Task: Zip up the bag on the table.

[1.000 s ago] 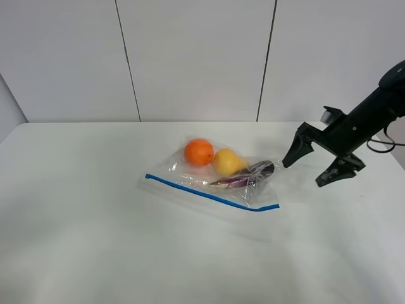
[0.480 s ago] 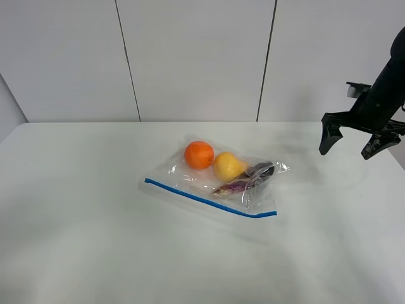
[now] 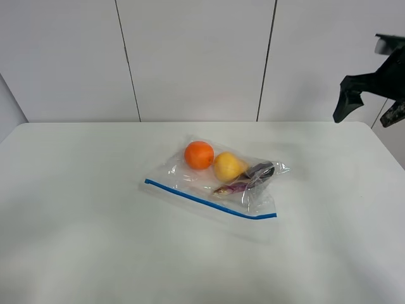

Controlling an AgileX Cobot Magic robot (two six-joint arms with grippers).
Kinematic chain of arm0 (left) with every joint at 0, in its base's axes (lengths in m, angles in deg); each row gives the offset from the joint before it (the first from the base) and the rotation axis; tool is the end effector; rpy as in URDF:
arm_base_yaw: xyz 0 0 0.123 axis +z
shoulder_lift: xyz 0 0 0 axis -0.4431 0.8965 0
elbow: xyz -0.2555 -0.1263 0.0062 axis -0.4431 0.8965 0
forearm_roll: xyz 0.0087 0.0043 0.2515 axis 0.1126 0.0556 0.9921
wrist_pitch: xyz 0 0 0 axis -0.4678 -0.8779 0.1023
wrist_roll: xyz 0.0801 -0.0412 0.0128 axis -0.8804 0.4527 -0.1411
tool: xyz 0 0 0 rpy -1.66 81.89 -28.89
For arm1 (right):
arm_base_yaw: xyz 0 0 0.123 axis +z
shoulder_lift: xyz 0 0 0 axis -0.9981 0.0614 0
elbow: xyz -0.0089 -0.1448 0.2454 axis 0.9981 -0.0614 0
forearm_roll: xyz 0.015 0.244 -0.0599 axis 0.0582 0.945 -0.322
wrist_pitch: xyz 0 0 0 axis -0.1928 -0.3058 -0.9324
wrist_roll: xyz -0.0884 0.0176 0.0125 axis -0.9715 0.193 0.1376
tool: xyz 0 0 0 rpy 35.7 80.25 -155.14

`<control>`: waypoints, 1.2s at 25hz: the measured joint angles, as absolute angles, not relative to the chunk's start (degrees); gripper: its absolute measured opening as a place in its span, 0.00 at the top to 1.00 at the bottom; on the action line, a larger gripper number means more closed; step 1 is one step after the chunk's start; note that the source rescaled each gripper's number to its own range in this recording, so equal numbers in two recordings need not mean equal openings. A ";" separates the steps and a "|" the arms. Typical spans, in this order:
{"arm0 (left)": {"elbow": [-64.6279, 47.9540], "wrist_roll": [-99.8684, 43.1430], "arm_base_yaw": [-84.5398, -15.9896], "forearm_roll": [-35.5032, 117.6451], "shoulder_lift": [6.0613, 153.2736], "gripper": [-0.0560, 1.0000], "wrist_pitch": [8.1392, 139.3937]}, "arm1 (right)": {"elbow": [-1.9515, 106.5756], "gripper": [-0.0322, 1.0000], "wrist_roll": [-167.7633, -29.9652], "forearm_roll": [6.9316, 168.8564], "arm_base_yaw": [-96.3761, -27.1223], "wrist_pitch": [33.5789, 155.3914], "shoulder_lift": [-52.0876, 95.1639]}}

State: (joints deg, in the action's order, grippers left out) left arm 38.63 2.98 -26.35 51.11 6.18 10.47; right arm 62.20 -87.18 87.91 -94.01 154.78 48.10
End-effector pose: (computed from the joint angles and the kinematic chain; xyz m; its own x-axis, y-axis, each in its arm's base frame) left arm -0.0193 -0.0051 0.2871 -0.4860 0.0244 -0.8736 0.0611 0.9981 -0.0062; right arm 0.3608 -0.0359 0.3096 -0.9564 -0.0194 -0.2914 -0.0452 0.9956 0.0822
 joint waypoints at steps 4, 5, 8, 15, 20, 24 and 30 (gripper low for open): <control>38.63 2.98 -26.35 51.11 6.18 0.00 10.47 | 57.69 0.01 -87.18 88.47 -94.01 154.57 38.60; 38.63 2.98 -26.35 51.11 6.18 0.00 10.47 | 55.22 0.01 -87.18 88.61 -94.01 154.62 35.66; 38.63 2.98 -26.35 51.09 6.18 0.00 10.47 | 46.39 0.01 -87.18 88.72 -94.01 154.62 26.68; 38.63 2.98 -26.35 51.05 6.18 0.00 10.47 | 23.40 0.00 -87.03 88.55 -94.01 151.86 5.14; 38.63 2.98 -26.35 50.99 6.18 0.00 10.47 | 8.54 0.00 -86.33 88.14 -94.01 145.32 -9.60; 38.63 2.98 -26.35 50.98 6.18 0.00 10.47 | 1.08 0.00 -85.91 88.07 -94.01 144.48 -19.77; 38.63 2.98 -26.35 50.98 6.18 0.00 10.47 | 0.62 0.00 -85.87 88.07 -93.70 144.18 -28.43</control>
State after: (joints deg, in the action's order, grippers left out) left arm 38.63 2.98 -26.35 50.98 6.18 10.47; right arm 0.62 -85.87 88.07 -93.70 144.18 -28.43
